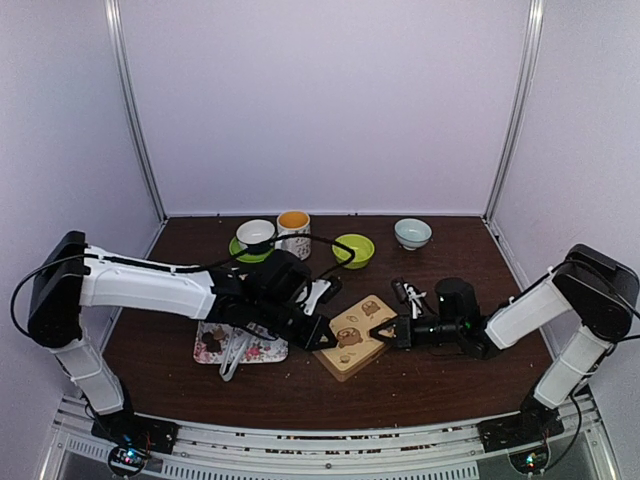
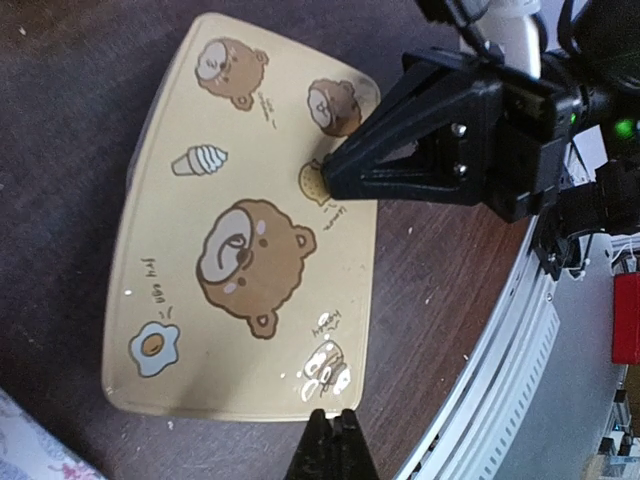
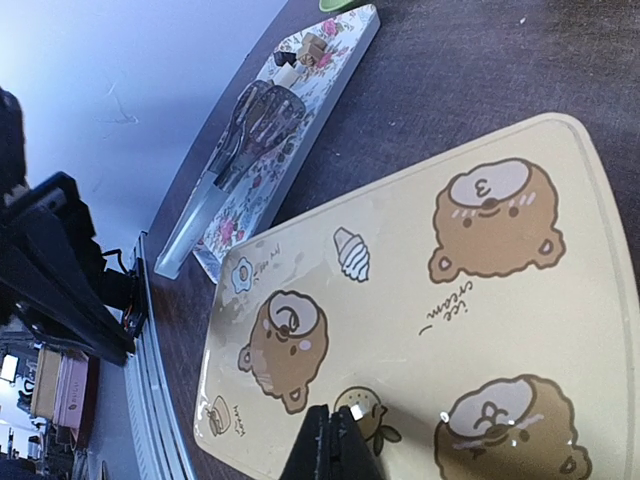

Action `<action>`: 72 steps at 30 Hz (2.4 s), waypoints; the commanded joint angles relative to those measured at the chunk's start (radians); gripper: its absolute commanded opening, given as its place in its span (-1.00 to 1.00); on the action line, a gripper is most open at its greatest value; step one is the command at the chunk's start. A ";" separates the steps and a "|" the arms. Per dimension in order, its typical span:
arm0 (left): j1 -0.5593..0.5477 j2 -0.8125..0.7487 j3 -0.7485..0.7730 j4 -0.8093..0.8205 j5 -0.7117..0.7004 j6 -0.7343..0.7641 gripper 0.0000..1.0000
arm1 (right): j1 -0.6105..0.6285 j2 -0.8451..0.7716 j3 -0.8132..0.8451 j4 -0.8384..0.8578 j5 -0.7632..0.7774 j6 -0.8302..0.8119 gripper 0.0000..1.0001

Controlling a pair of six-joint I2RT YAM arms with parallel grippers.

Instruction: Pack the chocolate

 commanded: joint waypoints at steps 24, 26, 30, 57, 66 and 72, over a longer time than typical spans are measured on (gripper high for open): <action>0.250 -0.613 -0.246 -0.264 -0.493 0.091 -0.64 | 0.019 -0.349 -0.017 -0.678 0.309 -0.056 -1.00; 0.282 -0.637 -0.252 -0.274 -0.498 0.102 -0.61 | 0.026 -0.284 0.016 -0.622 0.305 -0.040 -1.00; 0.353 -0.691 -0.283 -0.278 -0.485 0.106 -0.53 | 0.039 -0.174 0.117 -0.560 0.301 -0.029 -1.00; 0.636 -0.915 -0.364 -0.238 -0.464 0.232 0.96 | -0.310 -0.457 0.227 -0.597 0.287 -0.266 -0.98; 0.636 -1.021 -0.471 -0.076 -0.454 0.325 0.96 | -0.331 -0.627 0.185 -0.596 0.458 -0.353 -0.49; 0.637 -1.076 -0.529 0.027 -0.498 0.366 0.96 | -0.331 -0.668 0.177 -0.585 0.520 -0.444 0.45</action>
